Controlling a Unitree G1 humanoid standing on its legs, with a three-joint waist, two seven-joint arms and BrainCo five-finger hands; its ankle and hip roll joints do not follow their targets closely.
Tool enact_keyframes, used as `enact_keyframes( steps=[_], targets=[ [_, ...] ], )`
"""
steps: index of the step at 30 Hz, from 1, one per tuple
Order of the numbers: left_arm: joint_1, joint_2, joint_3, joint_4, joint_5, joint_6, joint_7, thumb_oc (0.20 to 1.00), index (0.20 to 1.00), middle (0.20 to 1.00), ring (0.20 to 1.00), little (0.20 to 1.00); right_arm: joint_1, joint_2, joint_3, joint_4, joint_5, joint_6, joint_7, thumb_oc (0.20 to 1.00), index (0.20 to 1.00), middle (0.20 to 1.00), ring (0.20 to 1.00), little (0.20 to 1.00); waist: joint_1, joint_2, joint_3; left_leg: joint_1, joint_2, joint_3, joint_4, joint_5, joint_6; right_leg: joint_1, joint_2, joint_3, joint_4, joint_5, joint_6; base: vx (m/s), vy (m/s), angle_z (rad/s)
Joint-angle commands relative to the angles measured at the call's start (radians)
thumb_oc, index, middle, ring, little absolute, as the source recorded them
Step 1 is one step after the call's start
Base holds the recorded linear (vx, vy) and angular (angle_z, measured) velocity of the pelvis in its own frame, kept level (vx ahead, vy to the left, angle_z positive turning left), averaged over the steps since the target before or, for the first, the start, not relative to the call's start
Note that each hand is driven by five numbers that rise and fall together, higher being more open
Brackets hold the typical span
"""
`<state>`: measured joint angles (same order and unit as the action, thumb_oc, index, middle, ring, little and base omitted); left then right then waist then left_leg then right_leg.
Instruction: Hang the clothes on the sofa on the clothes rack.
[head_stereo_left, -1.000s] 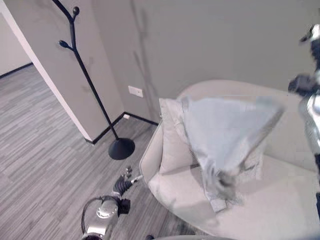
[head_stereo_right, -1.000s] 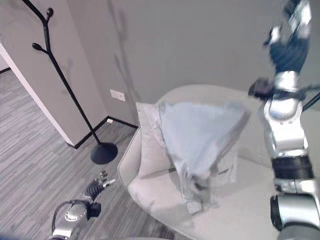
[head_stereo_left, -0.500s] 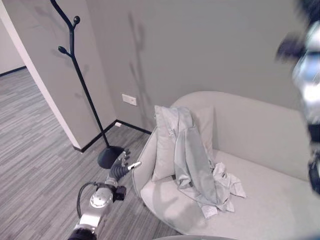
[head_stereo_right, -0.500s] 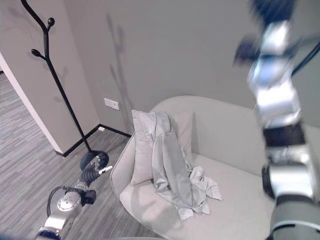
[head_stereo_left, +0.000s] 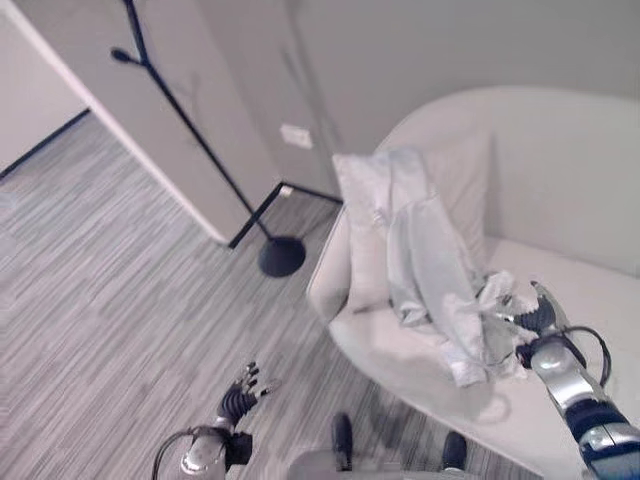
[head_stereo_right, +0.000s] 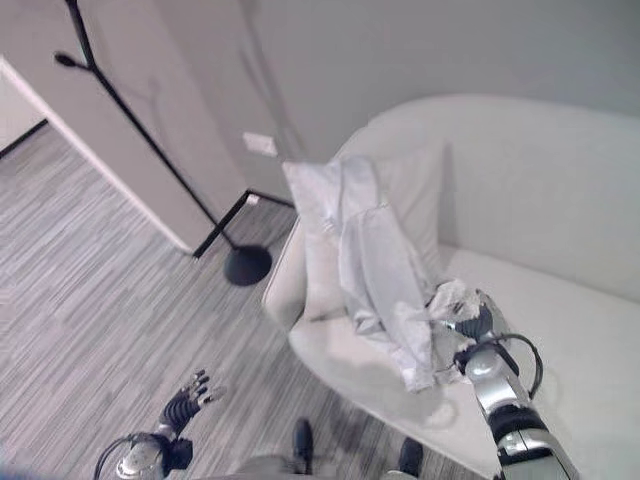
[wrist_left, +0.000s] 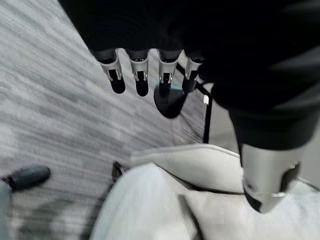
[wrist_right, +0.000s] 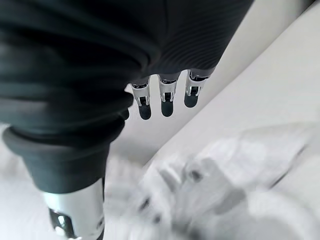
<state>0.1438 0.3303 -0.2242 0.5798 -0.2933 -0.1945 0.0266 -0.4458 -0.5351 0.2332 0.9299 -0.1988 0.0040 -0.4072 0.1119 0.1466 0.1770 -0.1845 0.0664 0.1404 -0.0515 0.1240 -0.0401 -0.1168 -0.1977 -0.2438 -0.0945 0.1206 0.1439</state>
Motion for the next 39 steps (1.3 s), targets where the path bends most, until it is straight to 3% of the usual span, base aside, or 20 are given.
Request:
enact_keyframes(
  steps=[1, 6, 15, 16, 19, 21, 23, 29, 30, 32, 34, 35, 36, 37, 39],
  targets=[
    [-0.084, 0.047, -0.025, 0.000, 0.036, -0.107, 0.099, 1.000, 1.000, 1.000, 1.000, 1.000, -0.098, 0.012, 0.033, 0.021, 0.009, -0.072, -0.102, 1.000, 1.000, 1.000, 1.000, 1.000, 0.017, -0.061, 0.015, -0.092, -0.005, -0.050, 0.064, -0.037, -0.018, 0.013, -0.073, 0.021, 0.058, -0.025, 0.028, -0.07, 0.023, 0.25],
    [-0.208, 0.068, -0.187, -0.047, 0.128, -0.182, 0.287, 1.000, 1.000, 1.000, 1.000, 1.000, -0.241, 0.091, 0.208, 0.292, -0.071, -0.060, -0.236, 1.000, 1.000, 1.000, 1.000, 1.000, 0.053, -0.044, 0.113, -0.288, -0.013, -0.046, 0.156, -0.032, -0.027, -0.161, -0.086, 0.044, 0.106, -0.010, 0.027, -0.12, 0.005, 0.04],
    [-0.241, 0.066, -0.234, -0.036, 0.218, -0.177, 0.395, 1.000, 1.000, 1.000, 1.000, 1.000, -0.210, 0.178, 0.321, 0.369, -0.236, 0.040, -0.263, 1.000, 1.000, 1.000, 1.000, 1.000, 0.042, -0.044, 0.151, -0.398, -0.012, -0.042, 0.191, -0.033, -0.029, -0.264, -0.088, 0.055, 0.125, -0.003, 0.028, -0.01, 0.014, 0.00],
    [-0.253, 0.074, -0.245, -0.035, 0.265, -0.167, 0.429, 1.000, 1.000, 1.000, 1.000, 1.000, -0.220, 0.199, 0.342, 0.428, -0.246, 0.060, -0.218, 0.200, 0.200, 0.200, 0.200, 0.200, 0.046, -0.034, 0.150, -0.423, -0.018, -0.053, 0.203, -0.061, -0.038, -0.284, -0.092, 0.060, 0.130, -0.016, 0.035, 0.05, 0.011, -0.08],
    [-0.259, 0.066, -0.262, -0.044, 0.294, -0.155, 0.454, 1.000, 1.000, 1.000, 1.000, 1.000, -0.232, 0.215, 0.344, 0.515, -0.279, 0.104, -0.220, 0.200, 0.200, 0.200, 0.200, 0.200, 0.061, -0.017, 0.139, -0.437, -0.027, -0.048, 0.202, -0.061, -0.035, -0.296, -0.099, 0.057, 0.121, -0.006, 0.042, 0.03, 0.034, -0.02],
    [-0.261, 0.057, -0.265, -0.036, 0.304, -0.151, 0.463, 1.000, 1.000, 1.000, 1.000, 1.000, -0.228, 0.221, 0.323, 0.514, -0.266, 0.099, -0.237, 0.200, 0.200, 0.200, 0.200, 0.200, 0.059, -0.018, 0.131, -0.429, -0.030, -0.044, 0.195, -0.061, -0.033, -0.290, -0.098, 0.057, 0.110, -0.001, 0.047, 0.03, 0.028, 0.09],
    [-0.278, 0.040, -0.268, -0.015, 0.319, -0.137, 0.503, 1.000, 1.000, 1.000, 1.000, 1.000, -0.222, 0.224, 0.223, 0.485, -0.124, 0.064, -0.308, 0.200, 0.200, 0.200, 0.200, 0.200, 0.045, -0.029, 0.112, -0.416, -0.034, -0.029, 0.183, -0.042, -0.019, -0.284, -0.102, 0.050, 0.100, 0.019, 0.045, -0.01, 0.031, 0.06],
    [-0.296, 0.064, -0.263, -0.050, 0.362, -0.121, 0.563, 1.000, 1.000, 1.000, 1.000, 1.000, -0.198, 0.162, 0.077, 0.375, 0.076, 0.007, -0.437, 0.200, 0.200, 0.200, 0.200, 0.200, 0.007, -0.055, 0.094, -0.352, -0.022, -0.034, 0.180, -0.063, -0.022, -0.233, -0.095, 0.056, 0.101, 0.006, 0.042, 0.00, -0.053, -0.06],
    [-0.292, 0.074, -0.261, -0.059, 0.361, -0.116, 0.576, 1.000, 1.000, 1.000, 1.000, 1.000, -0.212, 0.140, 0.005, 0.354, 0.189, -0.028, -0.458, 0.200, 0.200, 0.200, 0.200, 0.200, 0.000, -0.060, 0.086, -0.334, -0.017, -0.039, 0.172, -0.063, -0.024, -0.220, -0.090, 0.058, 0.096, 0.004, 0.042, -0.01, -0.094, -0.03],
    [-0.286, 0.077, -0.258, -0.059, 0.353, -0.111, 0.579, 1.000, 1.000, 1.000, 1.000, 1.000, -0.213, 0.132, -0.030, 0.340, 0.257, -0.045, -0.460, 0.200, 0.200, 0.200, 0.200, 0.200, -0.004, -0.064, 0.081, -0.324, -0.013, -0.040, 0.165, -0.062, -0.026, -0.211, -0.087, 0.057, 0.092, 0.003, 0.041, 0.00, -0.083, -0.02],
    [-0.265, 0.082, -0.224, -0.063, 0.313, -0.086, 0.559, 1.000, 1.000, 1.000, 1.000, 1.000, -0.197, 0.135, -0.147, 0.206, 0.498, -0.149, -0.455, 0.200, 0.200, 0.200, 0.200, 0.200, -0.023, -0.078, 0.065, -0.295, -0.003, -0.041, 0.140, -0.055, -0.028, -0.188, -0.077, 0.061, 0.083, -0.004, 0.036, 0.00, -0.105, -0.02],
    [-0.264, 0.084, -0.225, -0.065, 0.312, -0.085, 0.558, 1.000, 1.000, 1.000, 1.000, 1.000, -0.194, 0.136, -0.148, 0.204, 0.499, -0.149, -0.455, 0.200, 0.200, 0.200, 0.200, 0.200, -0.023, -0.079, 0.065, -0.292, -0.003, -0.041, 0.138, -0.054, -0.029, -0.186, -0.077, 0.061, 0.083, -0.005, 0.036, 0.00, -0.088, -0.08],
    [-0.242, 0.076, -0.184, -0.065, 0.268, -0.057, 0.518, 1.000, 1.000, 1.000, 1.000, 1.000, -0.144, 0.161, -0.206, 0.014, 0.638, -0.216, -0.443, 0.200, 0.200, 0.200, 0.200, 0.200, -0.044, -0.093, 0.051, -0.256, 0.004, -0.038, 0.108, -0.048, -0.030, -0.166, -0.069, 0.065, 0.077, -0.011, 0.032, 0.01, -0.054, -0.10],
    [-0.242, 0.076, -0.184, -0.065, 0.268, -0.057, 0.518, 1.000, 1.000, 1.000, 1.000, 1.000, -0.144, 0.162, -0.206, 0.013, 0.637, -0.215, -0.443, 0.200, 0.200, 0.200, 0.200, 0.200, -0.044, -0.093, 0.052, -0.255, 0.004, -0.038, 0.107, -0.048, -0.030, -0.165, -0.069, 0.065, 0.077, -0.011, 0.032, 0.02, -0.080, -0.17],
    [-0.217, 0.051, -0.122, -0.064, 0.218, -0.017, 0.446, 1.000, 1.000, 1.000, 1.000, 1.000, -0.015, 0.219, -0.268, -0.288, 0.741, -0.296, -0.405, 0.200, 0.200, 0.200, 0.200, 0.200, -0.076, -0.113, 0.020, -0.189, 0.014, -0.034, 0.070, -0.047, -0.029, -0.117, -0.055, 0.066, 0.070, -0.023, 0.026, 0.06, -0.082, -0.12]
  ],
)
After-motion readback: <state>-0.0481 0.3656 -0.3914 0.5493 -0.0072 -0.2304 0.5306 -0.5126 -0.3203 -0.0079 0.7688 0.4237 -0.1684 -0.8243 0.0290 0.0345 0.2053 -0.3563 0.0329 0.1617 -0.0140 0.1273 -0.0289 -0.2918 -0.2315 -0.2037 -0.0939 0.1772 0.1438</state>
